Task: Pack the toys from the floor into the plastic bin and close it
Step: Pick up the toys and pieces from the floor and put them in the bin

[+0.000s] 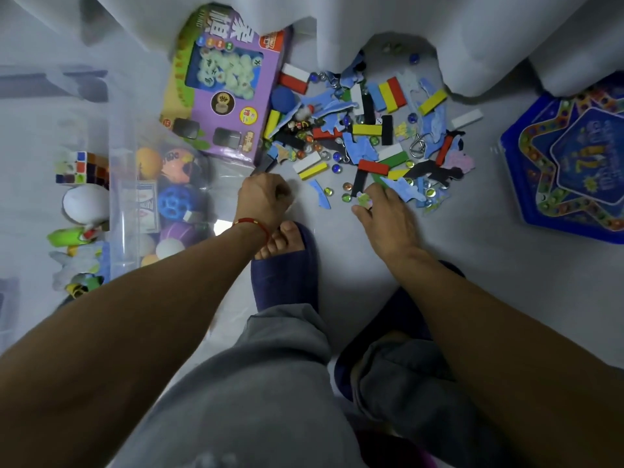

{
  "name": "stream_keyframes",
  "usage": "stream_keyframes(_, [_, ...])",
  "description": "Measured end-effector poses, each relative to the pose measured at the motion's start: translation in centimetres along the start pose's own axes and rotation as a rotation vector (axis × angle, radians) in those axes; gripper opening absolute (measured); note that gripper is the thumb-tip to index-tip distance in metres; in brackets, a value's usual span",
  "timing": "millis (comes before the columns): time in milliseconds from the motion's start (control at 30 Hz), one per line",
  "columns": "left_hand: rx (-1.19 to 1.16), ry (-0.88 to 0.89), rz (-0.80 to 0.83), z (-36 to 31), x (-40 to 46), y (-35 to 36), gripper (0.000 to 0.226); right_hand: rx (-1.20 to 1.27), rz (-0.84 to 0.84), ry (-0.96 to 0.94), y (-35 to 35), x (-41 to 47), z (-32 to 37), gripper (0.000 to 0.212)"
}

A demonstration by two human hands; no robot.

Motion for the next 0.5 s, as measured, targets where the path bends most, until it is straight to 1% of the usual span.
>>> stream_keyframes(67, [-0.141, -0.099, 0.008, -0.8, -1.1, -0.7, 0.009, 0.166, 0.002, 0.029, -0.3, -0.8, -0.1, 0.02])
stream_keyframes(100, [-0.263, -0.161, 0.002, -1.4, -1.9, -1.2, 0.01, 0.297, 0.017, 0.09, -0.6, -1.3, 0.0, 0.019])
stream_keyframes(133, [-0.433, -0.23, -0.002, -2.0, -2.9, -1.8, 0.01, 0.49, 0.04, 0.182, -0.9, -2.0, 0.2, 0.022])
stream_keyframes(200, [-0.875, -0.369, 0.033, -3.4, -5.6, -3.2, 0.012, 1.003, 0.135, 0.356, -1.8, -3.5, 1.5, 0.028])
stream_keyframes(233, [-1.079, -0.41, 0.057, -4.0, -7.1, -4.1, 0.013, 1.244, 0.216, 0.381, -2.2, -4.3, 2.4, 0.027])
stream_keyframes(267, [-1.267, -0.42, 0.076, -4.6, -8.8, -5.1, 0.016, 1.425, 0.311, 0.358, -2.9, -4.9, 3.5, 0.026])
stream_keyframes(300, [-1.446, -0.413, 0.084, -4.8, -10.4, -6.2, 0.018, 1.533, 0.419, 0.298, -3.6, -5.5, 4.9, 0.023])
stream_keyframes(333, [-1.593, -0.404, 0.087, -4.8, -12.0, -7.4, 0.02, 1.579, 0.523, 0.222, -4.3, -5.9, 6.7, 0.02])
stream_keyframes(367, [-1.69, -0.402, 0.082, -4.2, -13.4, -8.5, 0.022, 1.569, 0.62, 0.138, -5.1, -6.4, 8.8, 0.018])
stream_keyframes(433, [-1.798, -0.393, 0.071, -2.7, -16.6, -10.8, 0.022, 1.451, 0.793, -0.034, -6.5, -7.5, 14.1, 0.016])
stream_keyframes(500, [-1.878, -0.345, 0.068, -1.4, -20.2, -13.1, 0.017, 1.287, 0.926, -0.169, -7.6, -8.5, 19.9, 0.018])
Point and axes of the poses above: each hand's wrist, its own x-axis towards the middle knuckle, its own y-axis out of the palm, z = x × y, the point moved 1 cm from there along x, towards the middle knuckle, and after that the axes turned 11 degrees about z, right-handed, at the moved point
